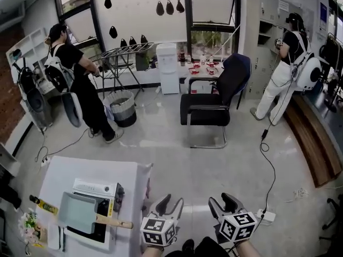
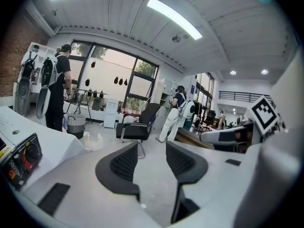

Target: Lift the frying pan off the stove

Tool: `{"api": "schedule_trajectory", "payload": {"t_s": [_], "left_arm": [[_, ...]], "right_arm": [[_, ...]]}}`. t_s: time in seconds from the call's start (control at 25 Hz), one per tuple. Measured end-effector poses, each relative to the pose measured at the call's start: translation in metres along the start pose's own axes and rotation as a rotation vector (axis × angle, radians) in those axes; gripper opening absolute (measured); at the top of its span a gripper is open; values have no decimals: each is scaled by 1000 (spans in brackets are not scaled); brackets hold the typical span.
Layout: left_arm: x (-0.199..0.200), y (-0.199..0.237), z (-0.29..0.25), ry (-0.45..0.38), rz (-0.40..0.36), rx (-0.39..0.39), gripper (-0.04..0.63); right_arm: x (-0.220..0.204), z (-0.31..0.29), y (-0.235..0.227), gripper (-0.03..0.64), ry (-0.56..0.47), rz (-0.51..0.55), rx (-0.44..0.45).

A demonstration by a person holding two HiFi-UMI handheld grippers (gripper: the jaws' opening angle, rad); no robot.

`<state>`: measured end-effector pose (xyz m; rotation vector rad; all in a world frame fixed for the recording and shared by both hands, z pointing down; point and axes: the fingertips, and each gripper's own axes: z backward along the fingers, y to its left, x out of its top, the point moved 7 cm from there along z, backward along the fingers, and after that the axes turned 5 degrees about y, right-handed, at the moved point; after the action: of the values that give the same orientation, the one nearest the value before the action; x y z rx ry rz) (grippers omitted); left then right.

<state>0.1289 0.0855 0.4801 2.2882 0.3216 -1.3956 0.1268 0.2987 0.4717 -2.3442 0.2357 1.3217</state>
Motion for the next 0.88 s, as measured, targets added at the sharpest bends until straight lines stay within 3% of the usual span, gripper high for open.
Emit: {"api": "schedule_trajectory", "payload": {"t_s": [0.16, 0.4, 0.6, 0.88], "left_arm": [[-5, 14, -1, 0, 31, 57, 187], [-3, 73, -2, -10, 72, 159, 184], [-4, 117, 8, -34, 150, 320, 183], [-1, 102, -2, -52, 279, 575, 183]], "right_arm": [[7, -34, 8, 216, 42, 37, 82], [27, -116, 45, 215, 99, 112, 225], [41, -185, 83, 210, 172, 198, 396], [68, -236, 88, 210, 296, 309, 652]]}}
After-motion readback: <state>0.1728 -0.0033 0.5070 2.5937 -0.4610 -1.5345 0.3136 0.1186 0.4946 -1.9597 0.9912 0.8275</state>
